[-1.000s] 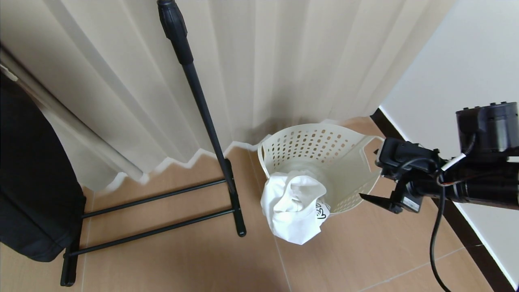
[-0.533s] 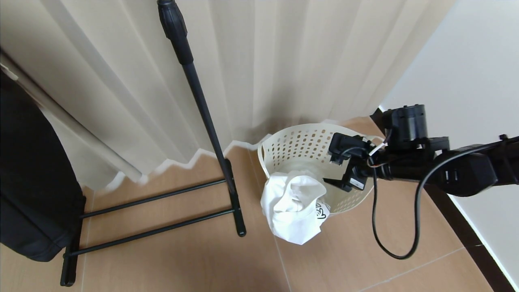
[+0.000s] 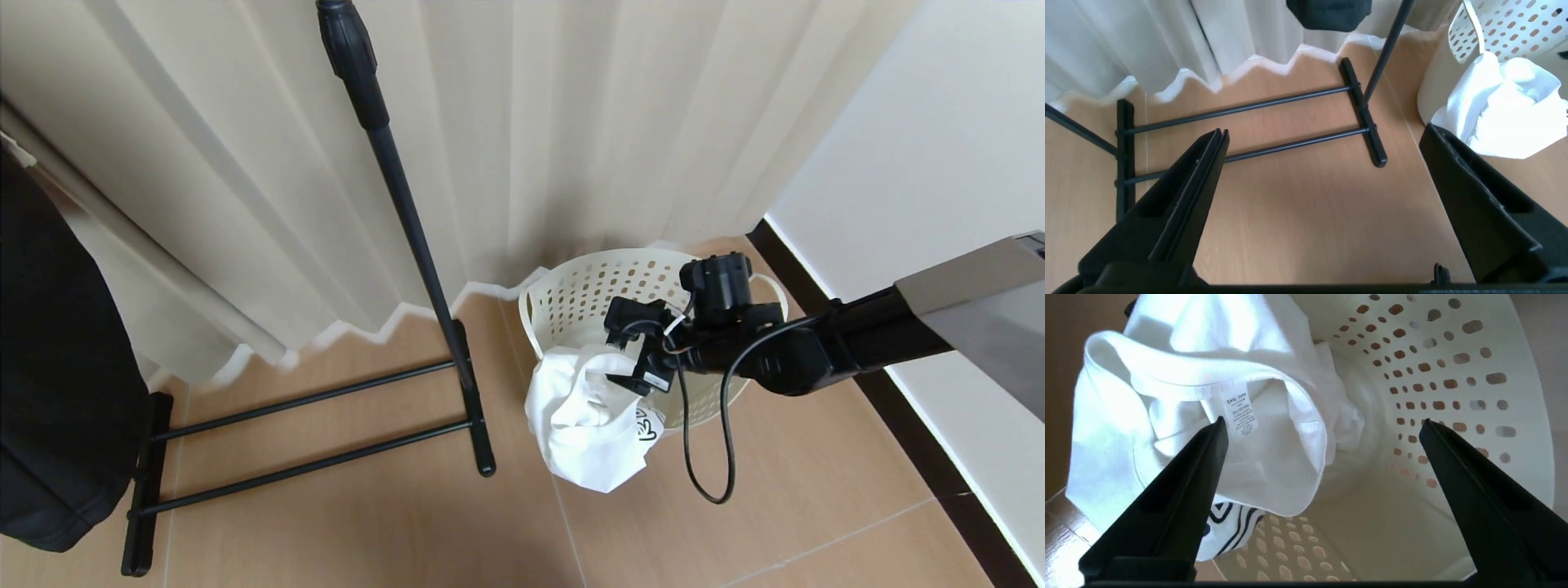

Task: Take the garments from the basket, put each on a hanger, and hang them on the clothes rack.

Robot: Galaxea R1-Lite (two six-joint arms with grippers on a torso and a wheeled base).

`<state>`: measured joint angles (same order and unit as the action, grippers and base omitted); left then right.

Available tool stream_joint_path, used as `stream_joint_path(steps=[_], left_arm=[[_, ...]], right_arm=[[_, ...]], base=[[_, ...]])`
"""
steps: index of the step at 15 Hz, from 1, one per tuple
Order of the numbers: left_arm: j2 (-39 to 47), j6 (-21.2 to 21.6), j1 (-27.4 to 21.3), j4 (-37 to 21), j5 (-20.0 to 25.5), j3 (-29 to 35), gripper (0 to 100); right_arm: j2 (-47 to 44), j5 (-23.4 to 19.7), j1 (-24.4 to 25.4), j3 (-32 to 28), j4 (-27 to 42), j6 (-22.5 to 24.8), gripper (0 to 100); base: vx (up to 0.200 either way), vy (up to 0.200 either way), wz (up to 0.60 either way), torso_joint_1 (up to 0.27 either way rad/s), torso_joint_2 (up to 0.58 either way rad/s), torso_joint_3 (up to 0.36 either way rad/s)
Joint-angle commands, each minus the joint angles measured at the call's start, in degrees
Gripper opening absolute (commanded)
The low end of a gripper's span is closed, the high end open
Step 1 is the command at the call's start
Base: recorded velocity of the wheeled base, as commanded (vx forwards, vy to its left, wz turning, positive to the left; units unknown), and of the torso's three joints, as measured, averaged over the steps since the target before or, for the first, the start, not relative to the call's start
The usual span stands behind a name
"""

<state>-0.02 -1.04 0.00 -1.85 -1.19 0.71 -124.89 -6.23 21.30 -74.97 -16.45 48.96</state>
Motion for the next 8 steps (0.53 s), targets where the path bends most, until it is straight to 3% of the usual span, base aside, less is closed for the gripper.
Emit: stream_joint_path(steps=[1,8], left_arm=[[0.0,0.0,0.0,0.0,0.0,0.0,100],[0.0,0.0,0.0,0.0,0.0,0.0,100]], right_arm=[[-4.8,0.2,0.5,-2.5,-0.1,-0.2,100],[-11.5,0.5,-0.1,-9.5,-0.2,-2.4,100]], base=[[0.0,0.0,0.0,0.0,0.0,0.0],[0.0,0.0,0.0,0.0,0.0,0.0]])
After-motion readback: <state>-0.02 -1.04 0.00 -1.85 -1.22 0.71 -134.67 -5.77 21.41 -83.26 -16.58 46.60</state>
